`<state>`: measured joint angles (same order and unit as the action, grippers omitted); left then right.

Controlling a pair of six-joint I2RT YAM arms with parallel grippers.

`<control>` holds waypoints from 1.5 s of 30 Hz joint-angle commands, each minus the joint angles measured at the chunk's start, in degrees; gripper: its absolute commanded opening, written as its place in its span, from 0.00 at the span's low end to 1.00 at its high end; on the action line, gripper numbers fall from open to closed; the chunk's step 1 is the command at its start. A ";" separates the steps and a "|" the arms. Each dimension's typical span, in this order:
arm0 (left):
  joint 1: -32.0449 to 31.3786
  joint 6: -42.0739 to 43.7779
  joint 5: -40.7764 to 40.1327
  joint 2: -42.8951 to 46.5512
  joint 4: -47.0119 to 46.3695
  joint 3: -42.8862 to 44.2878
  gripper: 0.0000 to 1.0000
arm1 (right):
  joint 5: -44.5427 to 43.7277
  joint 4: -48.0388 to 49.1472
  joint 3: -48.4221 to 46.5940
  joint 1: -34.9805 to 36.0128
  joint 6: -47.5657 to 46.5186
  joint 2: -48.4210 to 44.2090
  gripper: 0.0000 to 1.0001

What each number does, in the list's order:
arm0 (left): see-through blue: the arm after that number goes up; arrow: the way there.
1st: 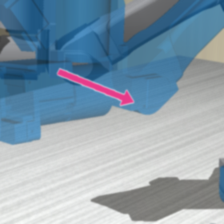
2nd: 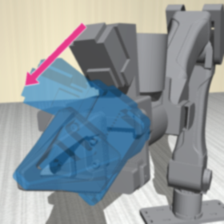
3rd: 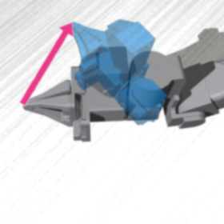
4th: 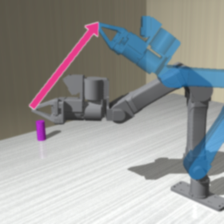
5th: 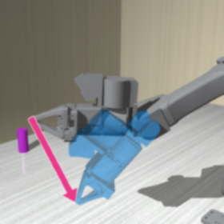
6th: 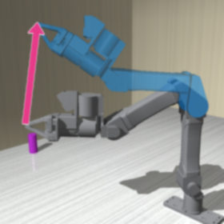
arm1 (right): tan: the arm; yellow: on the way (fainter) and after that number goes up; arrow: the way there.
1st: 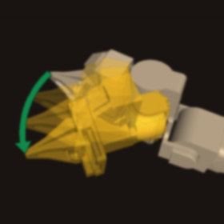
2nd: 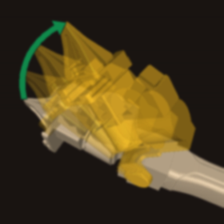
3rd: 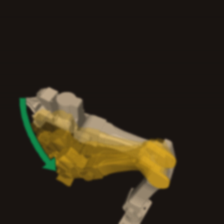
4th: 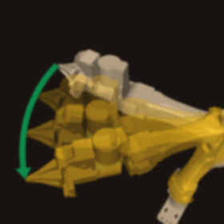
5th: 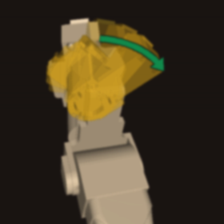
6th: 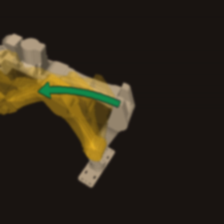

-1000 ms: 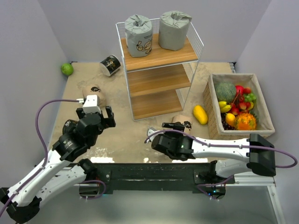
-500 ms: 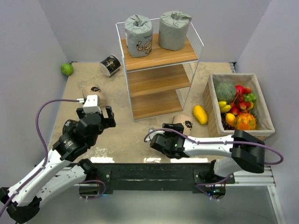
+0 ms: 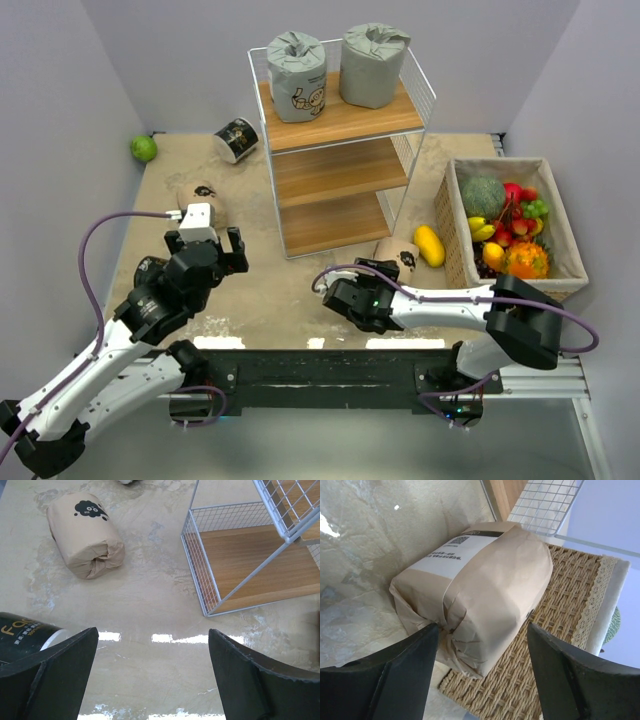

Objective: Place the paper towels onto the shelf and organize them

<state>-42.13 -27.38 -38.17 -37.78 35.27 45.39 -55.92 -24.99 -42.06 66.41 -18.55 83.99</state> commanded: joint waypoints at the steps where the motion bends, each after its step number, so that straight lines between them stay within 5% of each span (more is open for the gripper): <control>1: -0.06 0.57 -0.76 -0.19 -2.13 -0.03 0.96 | 1.43 -6.19 -1.35 -0.14 5.71 0.21 0.77; 23: -0.06 0.48 -1.20 -0.63 -2.13 0.05 0.96 | -9.65 9.96 1.37 -3.66 0.52 3.46 0.64; 33: -0.06 0.13 -1.90 -0.28 -1.69 0.14 0.96 | -9.39 6.29 -0.12 -3.48 5.79 3.21 0.42; 45: -0.06 -0.57 -3.57 0.95 -0.99 0.49 0.96 | -0.78 -9.41 -15.75 8.73 16.94 -6.47 0.38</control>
<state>-42.13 -27.42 -39.53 -37.71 35.35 45.39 -59.51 -27.29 -49.30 73.78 -8.93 79.81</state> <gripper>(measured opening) 0.965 0.414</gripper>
